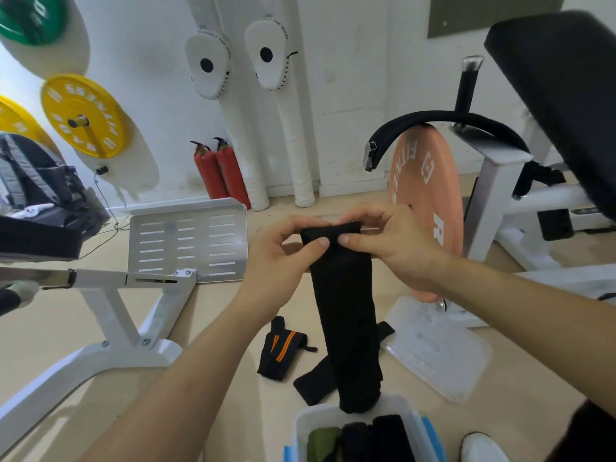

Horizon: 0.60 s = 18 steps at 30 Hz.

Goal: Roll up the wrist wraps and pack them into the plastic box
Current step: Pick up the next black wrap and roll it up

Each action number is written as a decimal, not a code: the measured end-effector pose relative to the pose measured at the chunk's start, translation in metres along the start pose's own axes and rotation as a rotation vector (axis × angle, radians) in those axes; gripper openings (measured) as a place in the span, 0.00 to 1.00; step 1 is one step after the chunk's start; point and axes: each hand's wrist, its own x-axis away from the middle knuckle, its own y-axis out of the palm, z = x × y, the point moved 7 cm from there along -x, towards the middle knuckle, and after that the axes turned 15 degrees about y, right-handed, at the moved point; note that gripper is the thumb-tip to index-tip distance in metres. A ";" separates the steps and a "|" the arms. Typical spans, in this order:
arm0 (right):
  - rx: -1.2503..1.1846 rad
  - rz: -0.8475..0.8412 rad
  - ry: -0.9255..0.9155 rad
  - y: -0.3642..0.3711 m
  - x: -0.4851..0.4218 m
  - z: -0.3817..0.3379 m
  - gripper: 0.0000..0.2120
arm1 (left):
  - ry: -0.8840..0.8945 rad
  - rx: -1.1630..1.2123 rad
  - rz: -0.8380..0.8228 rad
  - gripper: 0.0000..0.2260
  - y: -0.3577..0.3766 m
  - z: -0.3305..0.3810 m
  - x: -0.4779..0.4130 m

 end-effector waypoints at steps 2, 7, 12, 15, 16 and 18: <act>-0.053 -0.054 0.063 0.001 -0.001 0.002 0.12 | 0.021 -0.013 0.026 0.12 -0.001 0.000 -0.001; -0.109 -0.107 0.126 0.003 -0.006 0.008 0.13 | 0.108 -0.089 -0.011 0.14 0.004 0.003 0.001; -0.081 -0.077 0.049 -0.002 -0.004 0.005 0.07 | 0.027 -0.071 -0.034 0.13 0.004 -0.005 0.001; 0.005 -0.043 -0.012 -0.004 -0.002 0.000 0.08 | -0.095 -0.064 -0.052 0.15 0.003 -0.015 0.003; 0.032 -0.035 -0.021 -0.004 -0.001 -0.001 0.08 | -0.109 -0.066 -0.077 0.13 0.004 -0.016 0.004; 0.066 -0.020 -0.021 -0.005 0.000 -0.001 0.11 | -0.101 -0.068 -0.096 0.10 0.005 -0.016 0.005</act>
